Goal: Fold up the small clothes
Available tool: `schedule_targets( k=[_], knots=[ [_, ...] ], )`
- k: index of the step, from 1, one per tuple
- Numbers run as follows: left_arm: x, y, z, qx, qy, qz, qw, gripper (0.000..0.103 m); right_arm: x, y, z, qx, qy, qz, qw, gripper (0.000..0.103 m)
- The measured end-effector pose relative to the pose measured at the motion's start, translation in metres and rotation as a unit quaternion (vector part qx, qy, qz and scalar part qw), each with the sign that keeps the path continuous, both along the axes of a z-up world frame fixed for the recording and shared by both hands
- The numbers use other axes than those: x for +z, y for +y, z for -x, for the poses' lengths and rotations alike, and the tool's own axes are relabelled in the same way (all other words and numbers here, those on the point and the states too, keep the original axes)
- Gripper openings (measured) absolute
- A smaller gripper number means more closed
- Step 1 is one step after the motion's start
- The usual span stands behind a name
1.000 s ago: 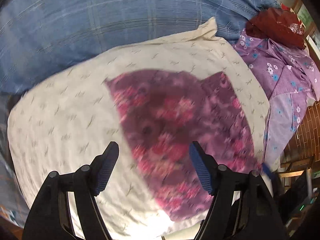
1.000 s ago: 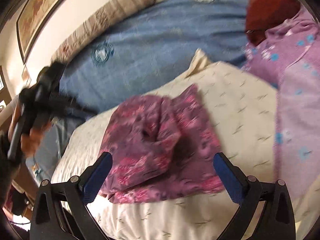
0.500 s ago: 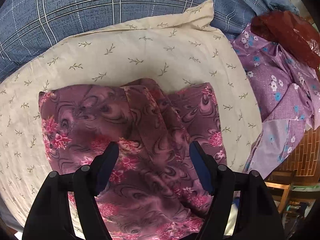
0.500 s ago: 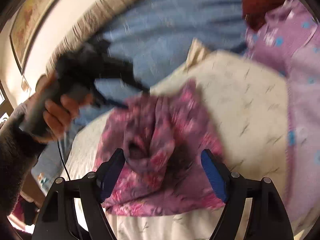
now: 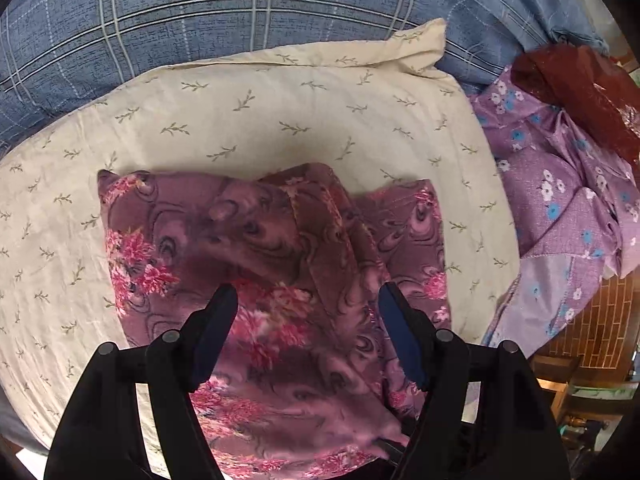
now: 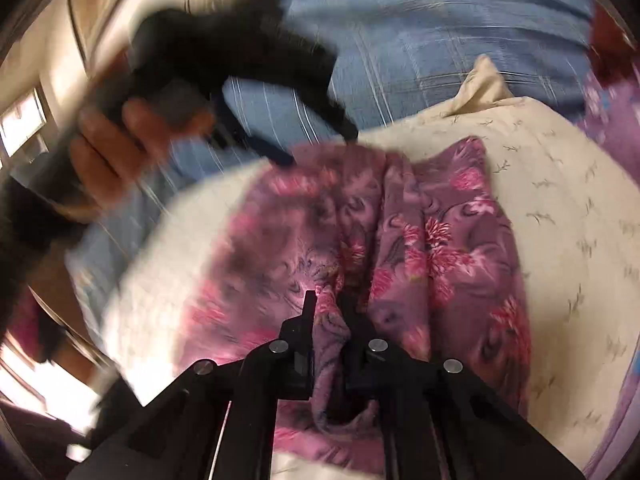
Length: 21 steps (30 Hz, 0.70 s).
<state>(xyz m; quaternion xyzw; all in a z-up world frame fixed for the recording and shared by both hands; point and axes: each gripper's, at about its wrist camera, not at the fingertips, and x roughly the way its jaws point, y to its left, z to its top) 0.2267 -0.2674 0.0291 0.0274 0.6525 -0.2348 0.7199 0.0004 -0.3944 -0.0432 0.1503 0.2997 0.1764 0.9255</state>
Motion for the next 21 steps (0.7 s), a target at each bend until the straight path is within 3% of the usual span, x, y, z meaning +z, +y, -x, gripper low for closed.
schedule_targets(
  k=[2, 6, 7, 9, 11, 15, 16, 21],
  knots=[
    [-0.003, -0.007, 0.002, -0.011, -0.002, -0.005, 0.9999, 0.073, 0.005, -0.008, 0.020, -0.005, -0.015, -0.010, 1.000, 0.008],
    [-0.019, -0.022, 0.002, -0.011, 0.015, -0.013, 0.9997, 0.073, -0.021, -0.018, 0.026, -0.009, 0.037, -0.031, 0.999, 0.008],
    [-0.022, -0.026, 0.003, -0.013, 0.018, -0.016, 0.9996, 0.073, -0.023, -0.019, 0.029, -0.011, 0.039, -0.036, 0.999, 0.013],
    [-0.027, -0.034, 0.007, -0.024, 0.017, -0.024, 0.9993, 0.073, -0.019, -0.026, 0.037, -0.020, 0.020, -0.062, 0.998, 0.014],
    [-0.032, -0.040, 0.010, -0.032, 0.012, -0.035, 0.9988, 0.073, -0.011, -0.034, 0.042, -0.035, 0.002, -0.068, 0.997, 0.030],
    [-0.041, -0.050, 0.011, -0.028, 0.009, -0.041, 0.9987, 0.073, -0.008, -0.040, 0.042, -0.053, -0.002, -0.061, 0.997, 0.046],
    [-0.042, -0.051, 0.011, -0.025, 0.011, -0.039, 0.9989, 0.073, -0.009, -0.037, 0.040, -0.053, 0.003, -0.064, 0.997, 0.055],
    [-0.044, -0.059, 0.015, -0.029, 0.014, -0.029, 0.9991, 0.073, -0.014, -0.024, 0.030, -0.026, 0.006, -0.077, 0.997, 0.058]
  ],
)
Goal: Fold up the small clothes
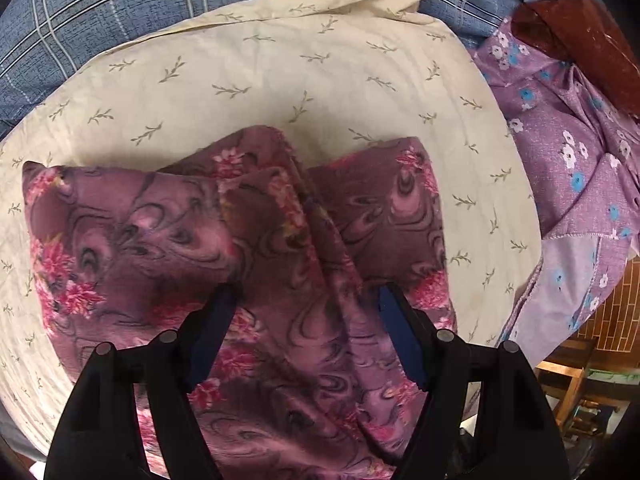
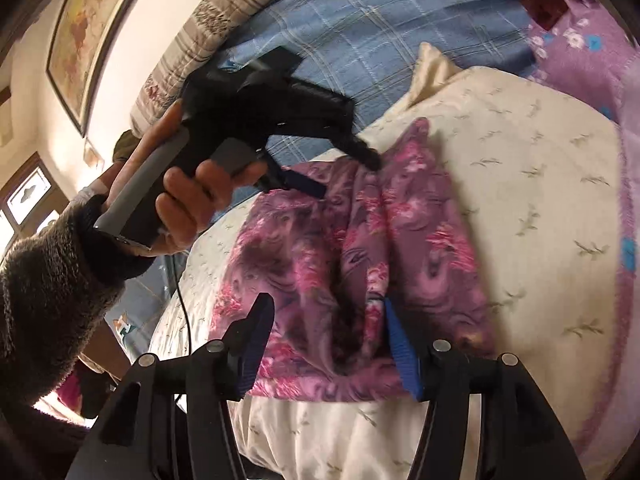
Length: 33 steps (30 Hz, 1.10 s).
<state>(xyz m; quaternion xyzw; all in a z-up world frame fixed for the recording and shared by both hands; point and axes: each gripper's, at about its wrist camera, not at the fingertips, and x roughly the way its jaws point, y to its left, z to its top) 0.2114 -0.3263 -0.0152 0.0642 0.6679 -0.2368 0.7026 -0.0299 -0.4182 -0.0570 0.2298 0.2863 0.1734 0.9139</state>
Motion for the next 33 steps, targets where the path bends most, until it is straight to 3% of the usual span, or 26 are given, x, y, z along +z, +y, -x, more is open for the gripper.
schedule_targets(
  k=[3, 5, 7, 8, 9, 10, 12, 18, 21, 23, 25, 27, 29, 30, 32, 33],
  knots=[
    [0.001, -0.002, 0.006, -0.005, -0.005, 0.009, 0.9999, 0.073, 0.001, 0.014, -0.009, 0.012, -0.010, 0.036, 0.999, 0.052],
    [-0.001, 0.000, 0.006, -0.001, -0.011, 0.007, 0.9999, 0.067, -0.004, 0.020, -0.019, 0.014, 0.003, 0.053, 0.998, 0.045],
    [-0.004, 0.006, 0.007, 0.010, -0.021, -0.001, 0.9997, 0.040, -0.009, 0.019, -0.024, 0.008, 0.012, 0.058, 0.998, 0.035],
    [-0.003, 0.008, 0.007, 0.013, -0.022, 0.005, 0.9997, 0.036, -0.010, 0.017, -0.025, 0.005, 0.013, 0.053, 0.999, 0.030],
    [-0.001, 0.011, 0.007, 0.017, -0.022, 0.015, 0.9995, 0.018, -0.010, 0.014, -0.024, 0.004, 0.015, 0.044, 0.999, 0.027],
    [0.004, 0.013, 0.010, 0.022, -0.020, 0.032, 0.9990, 0.011, -0.010, 0.011, -0.024, 0.006, 0.016, 0.035, 0.999, 0.019],
    [0.015, 0.017, 0.018, 0.029, -0.037, 0.048, 0.9977, 0.010, -0.005, 0.009, -0.020, 0.012, 0.015, 0.017, 1.000, 0.018],
    [0.062, 0.015, 0.043, 0.022, -0.066, 0.122, 0.9901, 0.009, 0.021, -0.003, 0.002, 0.011, -0.023, -0.022, 0.999, 0.017],
    [0.067, -0.004, 0.046, 0.003, -0.068, 0.131, 0.9890, 0.010, 0.033, -0.017, 0.014, -0.011, -0.044, -0.027, 0.999, 0.017],
    [0.047, -0.022, 0.040, -0.002, -0.063, 0.111, 0.9918, 0.011, 0.023, -0.030, 0.014, -0.030, -0.026, -0.037, 0.999, 0.017],
    [0.018, -0.027, 0.032, 0.011, -0.018, 0.100, 0.9948, 0.011, -0.003, -0.042, 0.002, -0.048, 0.025, -0.043, 0.998, 0.018],
    [0.012, -0.019, 0.031, 0.029, 0.005, 0.119, 0.9925, 0.011, -0.022, -0.044, -0.005, -0.052, 0.066, -0.036, 0.996, 0.030],
    [0.029, -0.004, 0.033, 0.026, 0.002, 0.154, 0.9877, 0.012, -0.017, -0.048, -0.001, -0.049, 0.062, -0.042, 0.996, 0.035],
    [0.043, 0.005, 0.035, 0.020, -0.004, 0.172, 0.9849, 0.015, -0.010, -0.050, 0.003, -0.049, 0.052, -0.040, 0.997, 0.035],
    [0.072, 0.034, 0.041, 0.018, -0.043, 0.202, 0.9784, 0.035, 0.012, -0.060, 0.013, -0.068, 0.018, -0.019, 0.997, 0.036],
    [0.082, 0.050, 0.043, 0.025, -0.069, 0.201, 0.9769, 0.063, 0.025, -0.067, 0.016, -0.080, -0.002, -0.016, 0.997, 0.037]
  ],
)
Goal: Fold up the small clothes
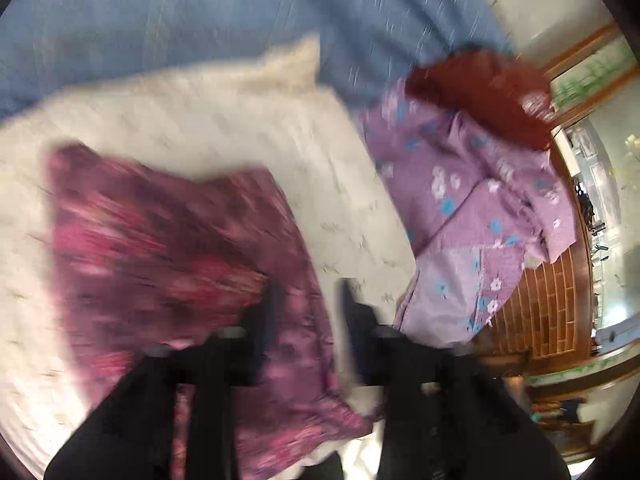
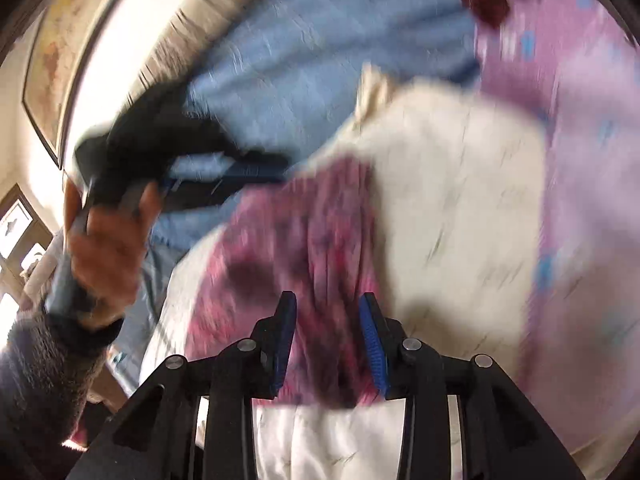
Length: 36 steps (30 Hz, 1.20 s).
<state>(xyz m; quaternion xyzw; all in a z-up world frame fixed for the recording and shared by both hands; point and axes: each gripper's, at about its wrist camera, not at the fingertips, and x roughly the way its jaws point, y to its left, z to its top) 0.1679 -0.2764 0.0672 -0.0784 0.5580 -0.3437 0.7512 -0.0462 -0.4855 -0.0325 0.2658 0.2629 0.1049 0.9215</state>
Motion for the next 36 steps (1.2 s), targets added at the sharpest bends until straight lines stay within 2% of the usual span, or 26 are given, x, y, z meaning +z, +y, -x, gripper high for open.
schedule_targets(
  k=[1, 3, 4, 7, 12, 13, 15, 16, 17, 19, 20, 22, 24, 26, 27, 28, 29, 31, 33, 34, 35, 36],
  knots=[
    [0.008, 0.021, 0.002, 0.028, -0.033, -0.011, 0.9990, 0.079, 0.012, -0.008, 0.002, -0.008, -0.019, -0.003, 1.000, 0.041],
    [0.006, 0.053, 0.004, 0.067, -0.070, -0.039, 0.9946, 0.079, 0.033, -0.017, -0.008, -0.002, -0.039, -0.012, 0.999, 0.041],
    [0.001, 0.061, 0.004, 0.075, -0.070, -0.048, 0.9936, 0.079, 0.042, -0.018, -0.021, 0.007, -0.040, -0.013, 0.999, 0.042],
    [-0.032, 0.088, -0.007, 0.107, -0.018, -0.053, 0.9927, 0.079, 0.052, -0.014, -0.076, 0.054, -0.021, -0.032, 0.998, 0.042],
    [-0.071, 0.105, -0.024, 0.138, 0.039, -0.046, 0.9887, 0.079, 0.033, 0.005, -0.161, 0.061, 0.050, -0.031, 0.996, 0.042],
    [-0.076, 0.103, -0.025, 0.140, 0.048, -0.041, 0.9880, 0.079, 0.026, 0.013, -0.178, 0.056, 0.080, -0.006, 0.995, 0.042],
    [-0.082, 0.101, -0.025, 0.138, 0.060, -0.035, 0.9880, 0.079, 0.015, 0.022, -0.190, 0.042, 0.109, 0.033, 0.993, 0.041],
    [-0.083, 0.100, -0.024, 0.136, 0.062, -0.032, 0.9883, 0.079, 0.009, 0.028, -0.198, 0.054, 0.125, 0.044, 0.990, 0.026],
    [-0.083, 0.100, -0.022, 0.136, 0.062, -0.028, 0.9884, 0.079, 0.009, 0.032, -0.199, 0.061, 0.128, 0.051, 0.989, 0.004],
    [-0.076, 0.100, -0.018, 0.132, 0.048, -0.010, 0.9900, 0.079, 0.029, 0.038, -0.195, 0.077, 0.090, 0.090, 0.989, 0.002],
    [-0.075, 0.100, -0.017, 0.136, 0.037, -0.013, 0.9900, 0.079, 0.040, 0.037, -0.191, 0.072, 0.069, 0.102, 0.990, 0.001],
    [-0.075, 0.101, -0.017, 0.144, 0.013, -0.027, 0.9891, 0.079, 0.054, 0.025, -0.191, 0.062, 0.050, 0.093, 0.993, 0.001],
    [-0.084, 0.098, -0.021, 0.149, 0.013, -0.047, 0.9877, 0.079, 0.047, 0.019, -0.205, 0.053, 0.070, 0.100, 0.991, 0.001],
    [-0.097, 0.093, -0.024, 0.149, 0.029, -0.062, 0.9865, 0.079, 0.022, 0.019, -0.223, 0.051, 0.121, 0.123, 0.984, 0.001],
    [-0.100, 0.095, -0.022, 0.148, 0.044, -0.052, 0.9867, 0.079, 0.007, 0.020, -0.230, 0.047, 0.149, 0.136, 0.978, 0.001],
    [-0.097, 0.101, -0.019, 0.147, 0.051, -0.037, 0.9871, 0.079, 0.003, 0.021, -0.231, 0.048, 0.157, 0.136, 0.977, 0.002],
    [-0.092, 0.105, -0.015, 0.145, 0.051, -0.028, 0.9878, 0.079, 0.007, 0.019, -0.227, 0.047, 0.148, 0.125, 0.980, 0.008],
    [-0.077, 0.117, -0.001, 0.137, 0.036, -0.015, 0.9898, 0.078, 0.026, 0.012, -0.207, 0.047, 0.118, 0.086, 0.988, 0.009],
    [-0.066, 0.128, 0.016, 0.138, 0.020, 0.003, 0.9902, 0.079, 0.042, 0.009, -0.183, 0.078, 0.097, 0.050, 0.991, 0.010],
    [-0.063, 0.132, 0.026, 0.137, 0.015, 0.011, 0.9904, 0.079, 0.047, 0.012, -0.169, 0.097, 0.095, 0.042, 0.990, 0.016],
    [-0.062, 0.136, 0.033, 0.136, 0.015, 0.015, 0.9905, 0.079, 0.047, 0.015, -0.161, 0.103, 0.097, 0.044, 0.989, 0.026],
    [-0.064, 0.135, 0.039, 0.135, 0.017, 0.013, 0.9906, 0.079, 0.044, 0.019, -0.153, 0.108, 0.102, 0.049, 0.988, 0.029]
  ],
)
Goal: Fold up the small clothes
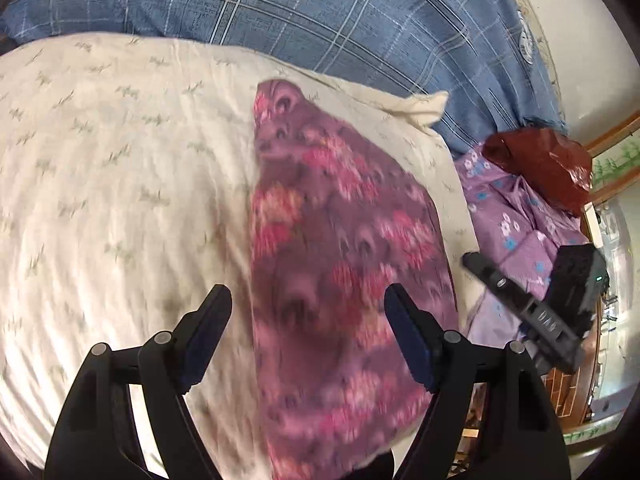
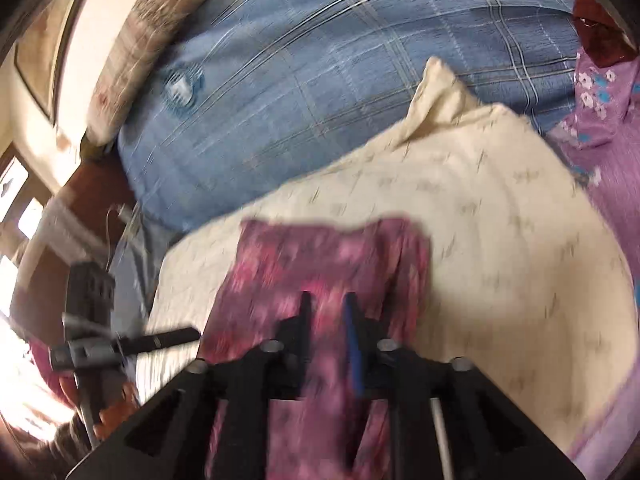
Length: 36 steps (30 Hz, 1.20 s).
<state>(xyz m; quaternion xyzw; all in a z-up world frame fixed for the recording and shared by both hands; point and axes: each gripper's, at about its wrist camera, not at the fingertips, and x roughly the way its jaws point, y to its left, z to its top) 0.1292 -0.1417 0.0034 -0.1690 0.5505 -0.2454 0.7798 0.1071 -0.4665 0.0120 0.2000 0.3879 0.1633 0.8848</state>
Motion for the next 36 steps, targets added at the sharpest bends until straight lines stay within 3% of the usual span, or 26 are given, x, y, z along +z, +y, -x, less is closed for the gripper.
schedule_targets(
  k=[6, 7, 11, 15, 19, 21, 23, 24, 27, 30, 31, 32, 35, 36],
  knots=[
    [-0.025, -0.009, 0.034, -0.008, 0.026, -0.047, 0.9985, 0.078, -0.046, 0.015, 0.011, -0.007, 0.063, 0.022, 0.998, 0.031],
    [-0.026, -0.004, 0.043, -0.008, 0.024, -0.049, 0.9985, 0.078, -0.042, 0.014, 0.017, -0.009, 0.049, 0.017, 0.999, 0.011],
    [-0.032, 0.001, 0.060, -0.002, 0.003, -0.070, 0.9975, 0.079, -0.010, 0.015, 0.052, -0.011, -0.030, 0.022, 0.999, 0.008],
    [-0.045, -0.003, 0.066, -0.001, 0.026, -0.078, 0.9966, 0.079, -0.051, 0.016, 0.043, -0.024, 0.033, 0.073, 0.997, 0.009],
    [-0.032, 0.005, 0.069, -0.011, 0.006, -0.079, 0.9968, 0.078, -0.037, 0.002, 0.058, -0.033, 0.010, -0.002, 0.999, 0.016],
    [-0.019, 0.013, 0.066, -0.003, -0.009, -0.063, 0.9980, 0.078, -0.021, -0.008, 0.064, -0.038, -0.014, -0.010, 0.999, 0.020],
    [-0.009, 0.016, 0.055, 0.015, -0.022, -0.058, 0.9980, 0.078, -0.009, -0.019, 0.063, -0.053, -0.028, -0.016, 0.998, 0.040],
    [-0.006, 0.017, 0.047, 0.023, -0.024, -0.056, 0.9979, 0.078, -0.005, -0.024, 0.059, -0.058, -0.029, -0.024, 0.998, 0.044],
    [-0.004, 0.012, 0.021, 0.045, -0.023, -0.061, 0.9969, 0.078, -0.006, -0.028, 0.031, -0.058, -0.016, -0.040, 0.997, 0.045],
    [-0.008, -0.009, 0.000, 0.047, -0.018, -0.066, 0.9965, 0.078, -0.017, -0.014, -0.003, -0.059, 0.009, -0.012, 0.998, 0.045],
    [-0.007, -0.016, -0.007, 0.049, -0.023, -0.072, 0.9959, 0.078, -0.023, -0.011, -0.016, -0.061, 0.020, -0.003, 0.998, 0.041],
    [-0.006, -0.019, -0.011, 0.051, -0.030, -0.076, 0.9954, 0.078, -0.027, -0.008, -0.022, -0.055, 0.021, -0.002, 0.998, 0.011],
    [0.000, -0.027, -0.021, 0.061, -0.058, -0.096, 0.9918, 0.077, -0.014, 0.001, -0.031, -0.031, -0.015, 0.019, 0.999, 0.006],
    [-0.002, -0.031, -0.025, 0.061, -0.063, -0.104, 0.9908, 0.071, -0.009, 0.000, -0.032, -0.033, -0.029, 0.021, 0.999, 0.006]
  ],
)
